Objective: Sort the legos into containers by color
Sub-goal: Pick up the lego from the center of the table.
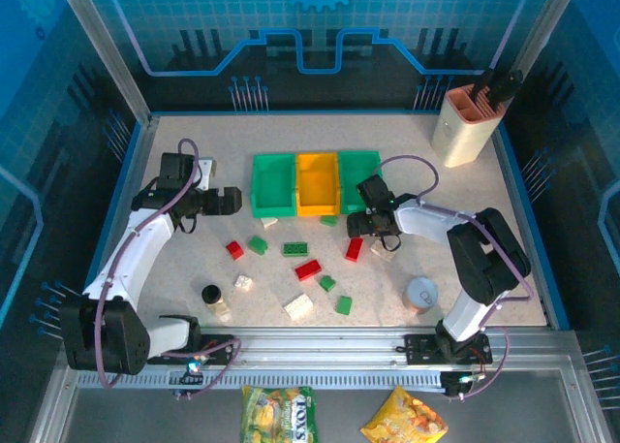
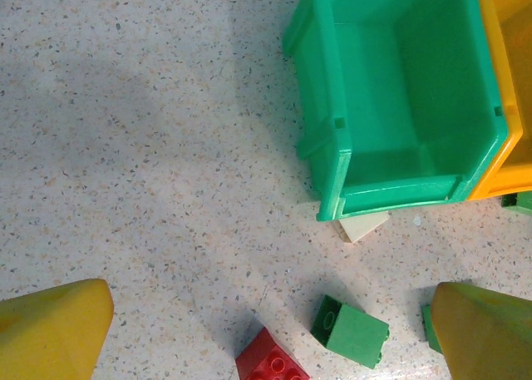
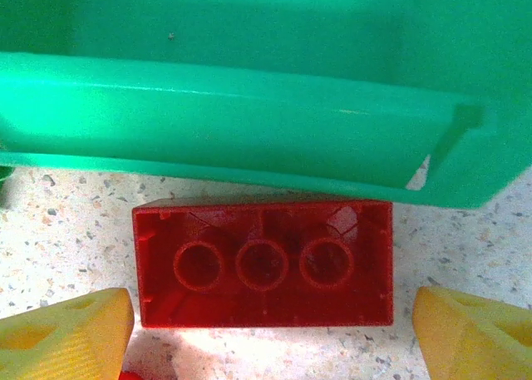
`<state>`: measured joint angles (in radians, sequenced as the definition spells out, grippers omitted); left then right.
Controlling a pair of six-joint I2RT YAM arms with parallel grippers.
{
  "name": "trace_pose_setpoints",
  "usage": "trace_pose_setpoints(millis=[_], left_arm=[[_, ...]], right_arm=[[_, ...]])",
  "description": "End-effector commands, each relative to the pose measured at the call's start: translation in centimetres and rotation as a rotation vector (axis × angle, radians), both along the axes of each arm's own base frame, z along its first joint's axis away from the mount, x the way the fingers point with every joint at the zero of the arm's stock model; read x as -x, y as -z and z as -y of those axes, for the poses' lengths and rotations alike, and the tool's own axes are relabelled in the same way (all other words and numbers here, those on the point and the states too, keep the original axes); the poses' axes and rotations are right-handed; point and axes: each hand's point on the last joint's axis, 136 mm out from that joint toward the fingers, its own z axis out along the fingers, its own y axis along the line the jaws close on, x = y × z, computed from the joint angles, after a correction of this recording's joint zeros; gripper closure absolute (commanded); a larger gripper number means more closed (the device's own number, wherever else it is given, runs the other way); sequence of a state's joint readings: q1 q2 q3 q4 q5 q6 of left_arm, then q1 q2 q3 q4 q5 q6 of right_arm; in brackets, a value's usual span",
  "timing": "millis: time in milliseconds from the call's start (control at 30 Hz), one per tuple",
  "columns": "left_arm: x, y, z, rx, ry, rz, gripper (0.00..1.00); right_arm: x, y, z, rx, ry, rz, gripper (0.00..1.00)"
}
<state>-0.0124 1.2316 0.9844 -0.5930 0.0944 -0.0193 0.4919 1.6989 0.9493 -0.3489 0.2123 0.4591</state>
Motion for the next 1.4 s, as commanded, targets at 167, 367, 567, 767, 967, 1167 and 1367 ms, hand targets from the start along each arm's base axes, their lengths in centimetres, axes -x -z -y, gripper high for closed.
trace_pose_setpoints(millis=[167,367,567,767,967,1167,1367], left_arm=[[-0.2,-0.8,-0.4,-0.034,-0.001,0.061,0.01],[0.0,-1.1,-0.5,-0.039,-0.002,0.078,0.01],[0.0,-1.1,-0.4,-0.036,0.001,0.077,0.01],[0.0,-1.0,-0.3,-0.032,0.004,0.073,0.01],[-0.1,-1.0,-0.3,-0.031,0.002,0.076,0.01],[-0.1,-0.9,-0.3,-0.031,0.002,0.074,0.01],[-0.2,-0.9,-0.3,-0.025,0.002,0.072,0.01]], right_arm=[[-1.3,-0.5,-1.0,-0.004,-0.011,0.033,0.19],[-1.3,-0.7,-0.8,0.012,-0.013,0.033,0.26],[-0.9,-1.5,-0.7,0.026,-0.024,0.036,0.31],[-0.2,-2.3,-0.6,0.037,-0.030,0.030,0.34],[1.0,-3.6,-0.5,0.024,-0.036,0.020,0.36],[1.6,-5.6,-0.4,0.003,-0.042,0.024,0.37],[0.0,-8.1,-1.0,-0.019,-0.028,0.077,0.36]])
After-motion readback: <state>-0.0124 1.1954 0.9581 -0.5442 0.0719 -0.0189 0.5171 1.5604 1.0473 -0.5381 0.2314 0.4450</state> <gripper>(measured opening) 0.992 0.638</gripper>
